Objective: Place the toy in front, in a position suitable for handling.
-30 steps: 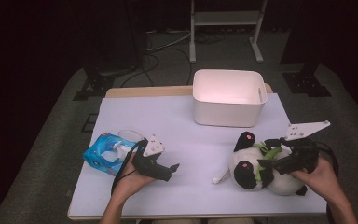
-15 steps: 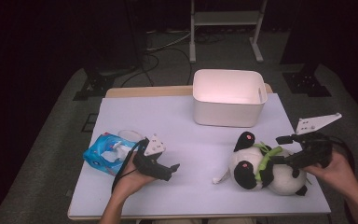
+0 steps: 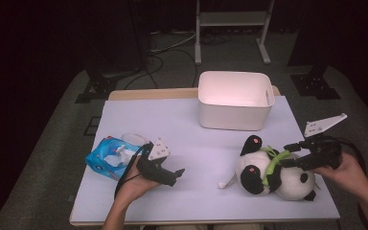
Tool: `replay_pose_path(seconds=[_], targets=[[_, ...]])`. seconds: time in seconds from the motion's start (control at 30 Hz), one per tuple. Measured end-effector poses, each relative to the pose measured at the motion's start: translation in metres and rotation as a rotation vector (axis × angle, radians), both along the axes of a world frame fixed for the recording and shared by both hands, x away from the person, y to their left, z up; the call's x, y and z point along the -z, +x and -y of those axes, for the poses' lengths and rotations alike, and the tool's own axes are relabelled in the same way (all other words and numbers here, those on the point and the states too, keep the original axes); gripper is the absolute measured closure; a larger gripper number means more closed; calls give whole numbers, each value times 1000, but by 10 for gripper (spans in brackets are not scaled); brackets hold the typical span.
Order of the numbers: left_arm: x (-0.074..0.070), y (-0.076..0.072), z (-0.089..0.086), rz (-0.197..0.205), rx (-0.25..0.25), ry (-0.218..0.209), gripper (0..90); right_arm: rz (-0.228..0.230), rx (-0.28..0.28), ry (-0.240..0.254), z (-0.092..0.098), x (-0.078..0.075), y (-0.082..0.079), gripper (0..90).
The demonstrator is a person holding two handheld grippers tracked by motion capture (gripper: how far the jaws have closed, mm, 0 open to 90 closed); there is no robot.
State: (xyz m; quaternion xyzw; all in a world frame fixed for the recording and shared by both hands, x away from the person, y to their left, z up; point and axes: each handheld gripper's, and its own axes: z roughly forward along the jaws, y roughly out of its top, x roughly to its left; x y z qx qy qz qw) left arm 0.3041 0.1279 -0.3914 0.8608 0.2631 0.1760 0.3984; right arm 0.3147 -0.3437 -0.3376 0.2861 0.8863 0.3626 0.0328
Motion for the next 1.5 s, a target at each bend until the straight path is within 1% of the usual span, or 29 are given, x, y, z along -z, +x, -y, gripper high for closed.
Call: replay_pose_path(seconds=[0.03,0.07,0.1,0.13,0.2,0.27,0.33,0.43,0.47,0.5,0.57,0.63,0.67,0.7,0.77,0.87,0.93,1.0,1.13,1.23,1.33,1.37,1.43,1.5], targets=[[0,0,0,0,0,-1,41,-12,-5,3,-1,1,0,442],[0,0,0,-1,-3,-4,41,-11,-9,-2,-1,1,0,478],[0,0,0,-4,-7,-8,41,-6,-6,-10,-1,1,0,535],[0,0,-1,-4,-5,0,41,-4,-7,-11,-1,1,0,590],[0,-1,-1,-5,-5,-1,41,-11,-17,-4,-1,1,0,644],[0,-1,-2,-2,-7,4,41,-31,-26,8,0,0,1,691],[-1,-1,-3,6,-10,9,41,-40,-36,19,-1,-1,2,739],[-2,-1,-4,8,-18,-4,41,-33,-67,17,-2,-3,2,754],[-2,-1,-4,9,-19,-4,41,-27,-77,6,-3,-5,2,758],[-2,-1,-4,8,-19,-4,41,-11,-85,1,-3,-6,2,761],[-1,-1,-5,9,-13,5,41,-21,-97,5,-4,-7,3,767],[-1,-1,-4,7,-14,7,41,-15,-115,22,-5,-9,4,768],[-1,-1,-4,6,-15,6,41,-20,-117,19,-5,-10,5,768],[0,-1,-4,5,-16,4,41,-14,-120,17,-5,-11,5,769],[0,0,-4,4,-17,5,41,-27,-132,22,-6,-12,7,769],[-1,0,-5,5,-16,10,42,-23,-150,18,-10,-16,8,770],[-1,0,-6,6,-17,12,41,-13,-159,19,-13,-20,9,770],[-1,0,-6,3,-21,9,41,-9,-167,30,-16,-23,12,770],[-2,1,-9,4,-24,13,41,5,-186,27,-27,-28,15,770],[-3,0,-10,7,-26,13,41,7,-218,18,-39,-32,17,770],[-3,0,-11,11,-34,2,41,6,-239,18,-53,-35,19,769],[-5,0,-13,10,-28,13,41,6,-249,18,-57,-36,20,769],[-5,0,-14,15,-36,4,41,15,-264,18,-67,-37,21,769],[-5,0,-15,10,-39,2,41,29,-286,24,-76,-37,23,769]])
